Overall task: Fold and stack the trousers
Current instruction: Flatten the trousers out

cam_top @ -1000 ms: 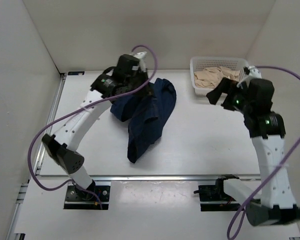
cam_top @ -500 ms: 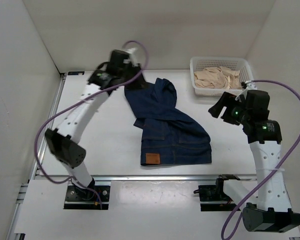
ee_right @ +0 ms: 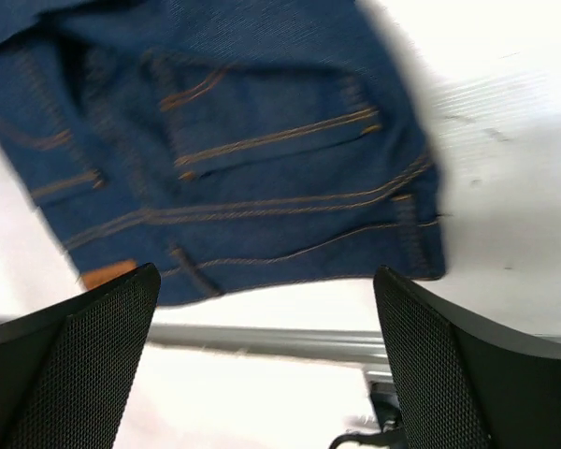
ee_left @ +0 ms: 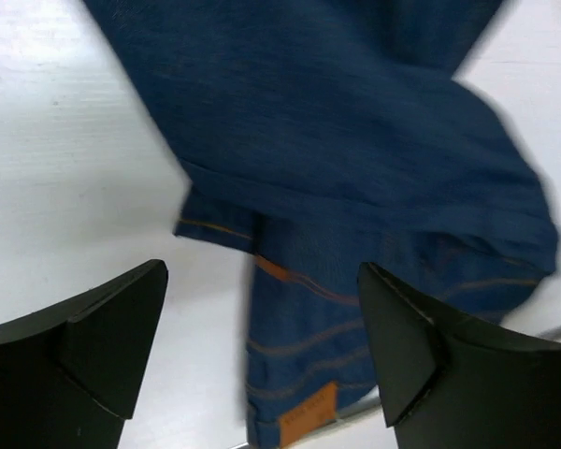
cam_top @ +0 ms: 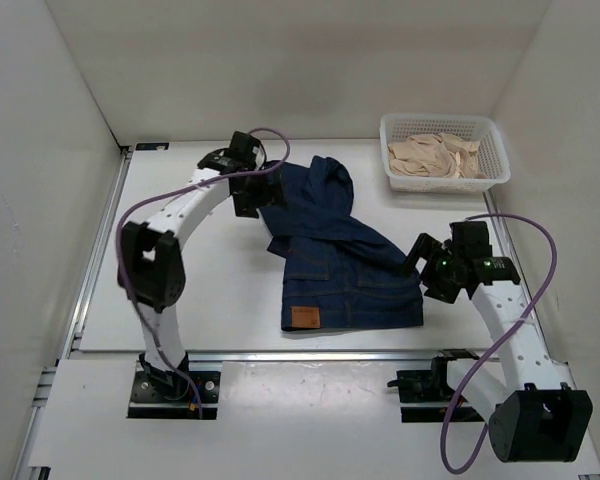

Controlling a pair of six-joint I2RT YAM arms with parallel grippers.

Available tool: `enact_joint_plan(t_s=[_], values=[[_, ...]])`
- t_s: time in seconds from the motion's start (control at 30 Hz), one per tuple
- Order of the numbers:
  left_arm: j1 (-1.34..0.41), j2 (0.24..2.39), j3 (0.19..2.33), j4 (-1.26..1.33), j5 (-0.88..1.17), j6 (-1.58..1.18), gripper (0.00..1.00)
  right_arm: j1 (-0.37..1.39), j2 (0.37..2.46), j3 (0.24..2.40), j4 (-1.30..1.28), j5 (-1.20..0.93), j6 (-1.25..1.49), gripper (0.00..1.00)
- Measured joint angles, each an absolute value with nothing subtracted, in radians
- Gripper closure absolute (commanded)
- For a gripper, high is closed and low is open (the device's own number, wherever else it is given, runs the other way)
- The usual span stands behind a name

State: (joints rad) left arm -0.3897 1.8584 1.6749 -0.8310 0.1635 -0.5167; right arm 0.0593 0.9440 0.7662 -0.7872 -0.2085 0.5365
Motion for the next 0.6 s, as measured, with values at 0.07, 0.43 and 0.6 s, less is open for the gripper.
enact_joint_plan(t_s=[0.07, 0.43, 0.6], values=[[-0.383, 1.931, 1.678, -0.831, 0.163, -0.517, 0.07, 0.059, 0.959, 0.761, -0.780, -0.164, 0.540, 0.00], [-0.316, 2.168, 1.825, -0.839, 0.209, -0.528, 0.24, 0.064, 1.282, 0.752, -0.649, 0.032, 0.543, 0.15], [-0.324, 2.214, 1.865, -0.828, 0.237, -0.540, 0.90, 0.081, 1.439, 0.767, -0.546, 0.016, 0.524, 0.80]])
